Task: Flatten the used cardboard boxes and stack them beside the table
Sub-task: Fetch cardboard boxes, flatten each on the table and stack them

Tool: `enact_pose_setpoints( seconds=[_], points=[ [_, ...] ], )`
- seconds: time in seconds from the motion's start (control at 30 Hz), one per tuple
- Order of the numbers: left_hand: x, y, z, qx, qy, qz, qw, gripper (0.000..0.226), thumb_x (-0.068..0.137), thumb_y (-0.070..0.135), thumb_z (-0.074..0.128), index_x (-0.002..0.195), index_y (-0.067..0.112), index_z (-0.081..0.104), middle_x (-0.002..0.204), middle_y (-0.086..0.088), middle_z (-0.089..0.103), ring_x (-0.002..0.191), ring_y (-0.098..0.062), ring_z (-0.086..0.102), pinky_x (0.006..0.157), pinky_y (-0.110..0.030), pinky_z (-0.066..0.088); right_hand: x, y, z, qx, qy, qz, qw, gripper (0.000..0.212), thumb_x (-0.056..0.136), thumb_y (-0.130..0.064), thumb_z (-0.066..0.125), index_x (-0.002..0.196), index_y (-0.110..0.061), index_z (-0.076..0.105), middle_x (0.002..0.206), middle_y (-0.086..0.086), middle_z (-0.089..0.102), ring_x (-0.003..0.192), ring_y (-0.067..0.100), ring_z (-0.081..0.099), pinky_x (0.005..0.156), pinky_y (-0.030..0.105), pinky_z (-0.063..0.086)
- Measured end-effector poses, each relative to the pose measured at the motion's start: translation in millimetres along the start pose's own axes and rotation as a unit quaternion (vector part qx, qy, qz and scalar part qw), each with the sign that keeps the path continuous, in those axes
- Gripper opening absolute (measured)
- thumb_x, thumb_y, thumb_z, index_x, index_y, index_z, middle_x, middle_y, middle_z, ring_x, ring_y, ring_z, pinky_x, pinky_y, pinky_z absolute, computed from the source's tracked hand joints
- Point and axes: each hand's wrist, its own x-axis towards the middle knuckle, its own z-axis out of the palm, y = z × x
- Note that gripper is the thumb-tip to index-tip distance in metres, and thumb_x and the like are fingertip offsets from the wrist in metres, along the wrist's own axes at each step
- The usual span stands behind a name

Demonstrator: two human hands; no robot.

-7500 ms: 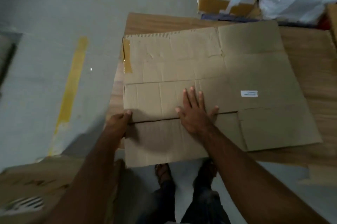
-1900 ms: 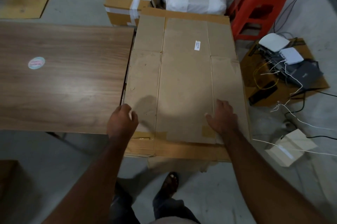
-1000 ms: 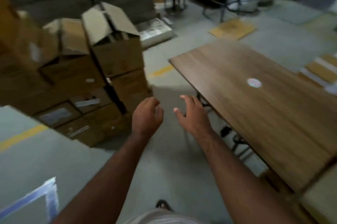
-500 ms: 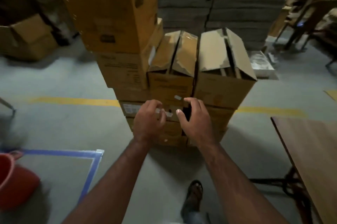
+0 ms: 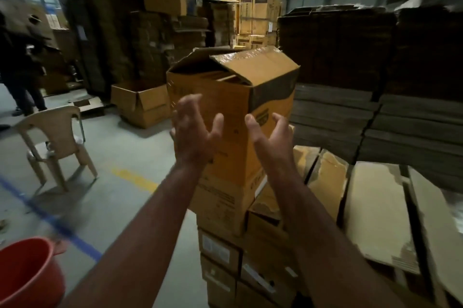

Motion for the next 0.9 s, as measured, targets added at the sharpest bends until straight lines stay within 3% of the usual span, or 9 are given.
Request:
enact_pose_setpoints(
  seconds=[0.07,0.13,0.2,0.33,0.43,0.5,0.57,0.77,0.9],
  points=[
    [46.2,-20.0,0.6,-0.083,0.019,-0.173,0.981,0.077,0.088,0.064,0.057,0.150,0.026,0.032,0.154,-0.007,0.034,0.135,-0.030,0.042,0.100,-0.050,0.044,27.9,-18.3,14.7,0.089,-0.017,0.071,0.993,0.095,0.084,-0.076,0.061,0.158,-0.032,0.021,0.161,0.003,0.029,0.138,0.027,0.041,0.087,0.042,0.042],
    [86.0,-42.8,-4.5,-0.203,-0.010,-0.359,0.911,0.094,0.078,0.083,0.052,0.154,0.035,0.027,0.161,-0.008,0.031,0.138,-0.036,0.041,0.103,-0.062,0.043,50.2,-29.3,24.0,0.164,-0.016,0.159,0.973,0.100,0.080,-0.082,0.059,0.158,-0.033,0.020,0.160,0.008,0.032,0.138,0.038,0.041,0.089,0.055,0.040],
    [111.5,-56.8,-11.8,-0.315,-0.088,-0.454,0.829,0.100,0.076,0.092,0.043,0.156,0.035,0.030,0.161,-0.010,0.036,0.141,-0.040,0.039,0.107,-0.071,0.034,65.5,-35.2,28.7,0.195,-0.012,0.241,0.951,0.111,0.074,-0.088,0.058,0.161,-0.032,0.017,0.162,0.013,0.028,0.141,0.045,0.035,0.097,0.069,0.037],
    [150.6,-58.5,-24.1,-0.322,-0.172,-0.460,0.809,0.092,0.088,0.084,0.037,0.155,0.023,0.037,0.157,-0.017,0.042,0.141,-0.047,0.036,0.110,-0.073,0.024,81.7,-47.9,33.9,0.219,0.001,0.293,0.931,0.138,0.045,-0.096,0.062,0.161,-0.035,0.017,0.162,0.019,0.027,0.139,0.056,0.031,0.094,0.088,0.026],
    [169.4,-68.2,-20.7,-0.288,-0.222,-0.466,0.806,0.103,0.076,0.085,0.058,0.156,0.025,0.033,0.147,-0.015,0.048,0.131,-0.049,0.044,0.101,-0.080,0.029,84.2,-52.6,47.0,0.216,0.012,0.292,0.932,0.130,0.052,-0.092,0.068,0.159,-0.030,0.026,0.158,0.021,0.033,0.138,0.057,0.034,0.097,0.088,0.024],
    [171.5,-74.7,-14.9,-0.284,-0.256,-0.457,0.803,0.095,0.076,0.077,0.067,0.150,0.024,0.039,0.119,-0.011,0.057,0.106,-0.042,0.053,0.101,-0.074,0.033,83.5,-51.0,60.7,0.200,0.018,0.292,0.935,0.133,0.043,-0.089,0.075,0.154,-0.030,0.031,0.152,0.020,0.039,0.132,0.055,0.040,0.094,0.086,0.029],
    [163.5,-80.4,-9.6,-0.300,-0.267,-0.454,0.795,0.083,0.077,0.070,0.071,0.141,0.024,0.045,0.113,-0.008,0.056,0.098,-0.037,0.054,0.099,-0.070,0.036,82.3,-46.1,71.5,0.194,0.034,0.293,0.936,0.130,0.035,-0.084,0.077,0.147,-0.031,0.039,0.141,0.018,0.049,0.122,0.051,0.049,0.089,0.083,0.035],
    [154.0,-99.7,-11.8,-0.394,-0.242,-0.454,0.762,0.100,0.052,0.073,0.079,0.139,0.031,0.053,0.127,-0.006,0.062,0.117,-0.039,0.054,0.095,-0.084,0.028,65.5,-53.9,89.3,0.188,0.098,0.256,0.943,0.096,0.054,-0.075,0.071,0.135,-0.031,0.046,0.124,0.013,0.055,0.108,0.044,0.052,0.084,0.082,0.040],
    [148.4,-101.1,-22.2,-0.471,-0.236,-0.388,0.756,0.081,0.062,0.070,0.079,0.131,0.033,0.058,0.124,-0.005,0.065,0.115,-0.035,0.059,0.090,-0.074,0.045,48.1,-68.2,83.4,0.168,0.113,0.174,0.964,0.073,0.074,-0.072,0.064,0.135,-0.034,0.050,0.120,0.008,0.063,0.105,0.034,0.058,0.086,0.066,0.047]
  ],
)
